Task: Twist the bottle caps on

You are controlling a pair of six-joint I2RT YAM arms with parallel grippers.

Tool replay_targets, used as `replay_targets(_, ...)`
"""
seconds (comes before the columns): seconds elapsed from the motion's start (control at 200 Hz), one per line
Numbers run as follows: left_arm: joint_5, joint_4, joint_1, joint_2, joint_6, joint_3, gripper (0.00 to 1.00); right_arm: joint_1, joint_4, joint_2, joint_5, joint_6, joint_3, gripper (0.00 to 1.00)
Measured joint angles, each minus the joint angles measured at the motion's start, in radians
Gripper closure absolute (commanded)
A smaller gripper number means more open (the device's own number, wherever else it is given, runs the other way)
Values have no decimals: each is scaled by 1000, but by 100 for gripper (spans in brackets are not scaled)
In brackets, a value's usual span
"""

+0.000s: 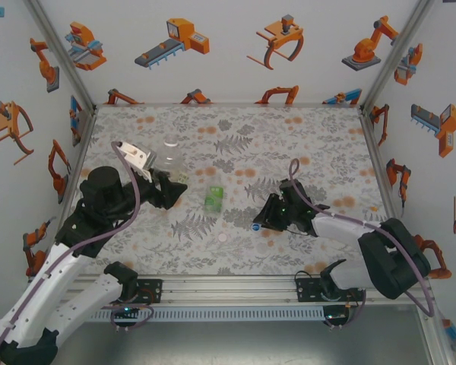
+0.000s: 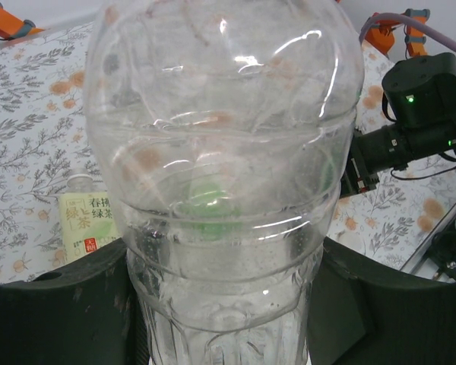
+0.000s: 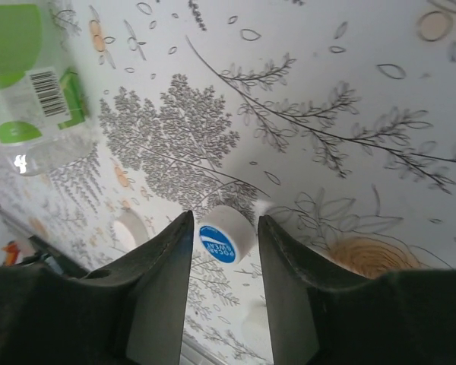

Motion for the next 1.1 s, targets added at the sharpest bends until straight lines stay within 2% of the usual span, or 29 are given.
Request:
replay_targets(0.205, 0, 0, 0, 1, -3, -1, 99, 15, -217, 37, 101, -66, 124, 56)
replay_targets(0.491, 0, 0, 0, 7, -3, -1, 99, 197, -470, 142, 288, -146, 380, 53)
replay_targets(0.726, 0, 0, 0, 12, -3, -1, 99, 288, -548, 231, 365, -164, 451, 54)
replay_targets(1.102, 0, -2, 0, 11, -3, -1, 99, 305, -560, 288, 376, -183, 451, 58)
